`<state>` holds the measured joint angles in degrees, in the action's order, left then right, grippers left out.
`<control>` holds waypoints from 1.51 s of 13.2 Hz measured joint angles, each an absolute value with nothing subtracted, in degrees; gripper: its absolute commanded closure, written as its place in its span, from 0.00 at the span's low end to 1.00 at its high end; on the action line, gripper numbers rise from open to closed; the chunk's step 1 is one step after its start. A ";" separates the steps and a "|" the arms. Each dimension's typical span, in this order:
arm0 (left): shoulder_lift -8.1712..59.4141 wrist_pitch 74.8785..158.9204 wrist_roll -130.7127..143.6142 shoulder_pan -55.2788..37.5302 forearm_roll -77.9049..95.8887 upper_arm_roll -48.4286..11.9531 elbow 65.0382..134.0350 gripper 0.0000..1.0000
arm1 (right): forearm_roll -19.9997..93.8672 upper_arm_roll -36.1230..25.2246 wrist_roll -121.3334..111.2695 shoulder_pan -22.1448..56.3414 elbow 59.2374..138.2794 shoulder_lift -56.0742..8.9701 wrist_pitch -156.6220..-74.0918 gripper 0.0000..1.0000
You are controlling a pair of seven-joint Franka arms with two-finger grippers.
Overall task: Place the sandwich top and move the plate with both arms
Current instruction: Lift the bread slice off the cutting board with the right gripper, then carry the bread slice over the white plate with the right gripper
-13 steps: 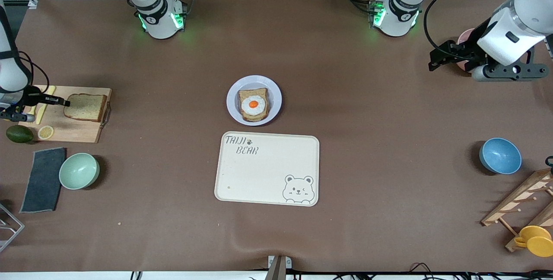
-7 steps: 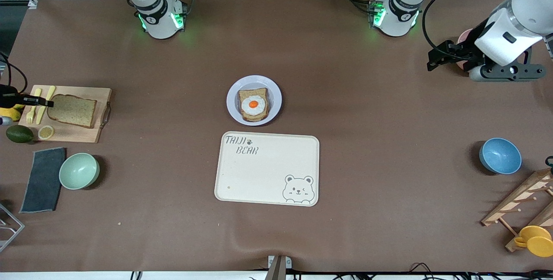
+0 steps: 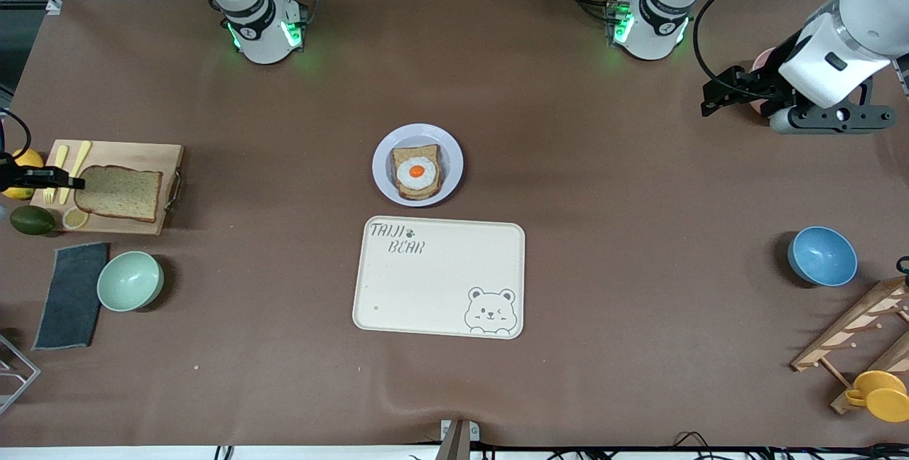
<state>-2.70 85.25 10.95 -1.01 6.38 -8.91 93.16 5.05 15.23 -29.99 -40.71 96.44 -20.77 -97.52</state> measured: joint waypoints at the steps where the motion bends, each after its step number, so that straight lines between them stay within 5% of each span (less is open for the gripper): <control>1: -2.70 85.25 10.95 -1.02 6.38 -8.92 93.17 0.00 | 5.65 17.23 -30.36 -40.70 95.31 -20.64 -95.92 1.00; 7: -1.97 85.66 10.95 -1.49 6.38 -9.05 93.25 0.00 | 5.95 30.78 -38.54 -36.87 92.77 -20.05 -93.05 1.00; 13: -0.39 86.33 10.95 -1.53 6.38 -9.22 93.29 0.00 | 5.98 31.62 -46.99 -15.92 92.81 -22.35 -97.78 1.00; 20: -0.49 86.32 10.95 -1.51 6.38 -9.64 93.22 0.00 | 3.67 31.44 -57.49 -1.58 85.13 -31.65 -100.12 1.00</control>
<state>-0.49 86.32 10.95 -1.51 6.38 -9.64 93.22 3.67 31.44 -57.49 -1.58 85.13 -31.65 -100.12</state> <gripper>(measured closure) 0.000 0.956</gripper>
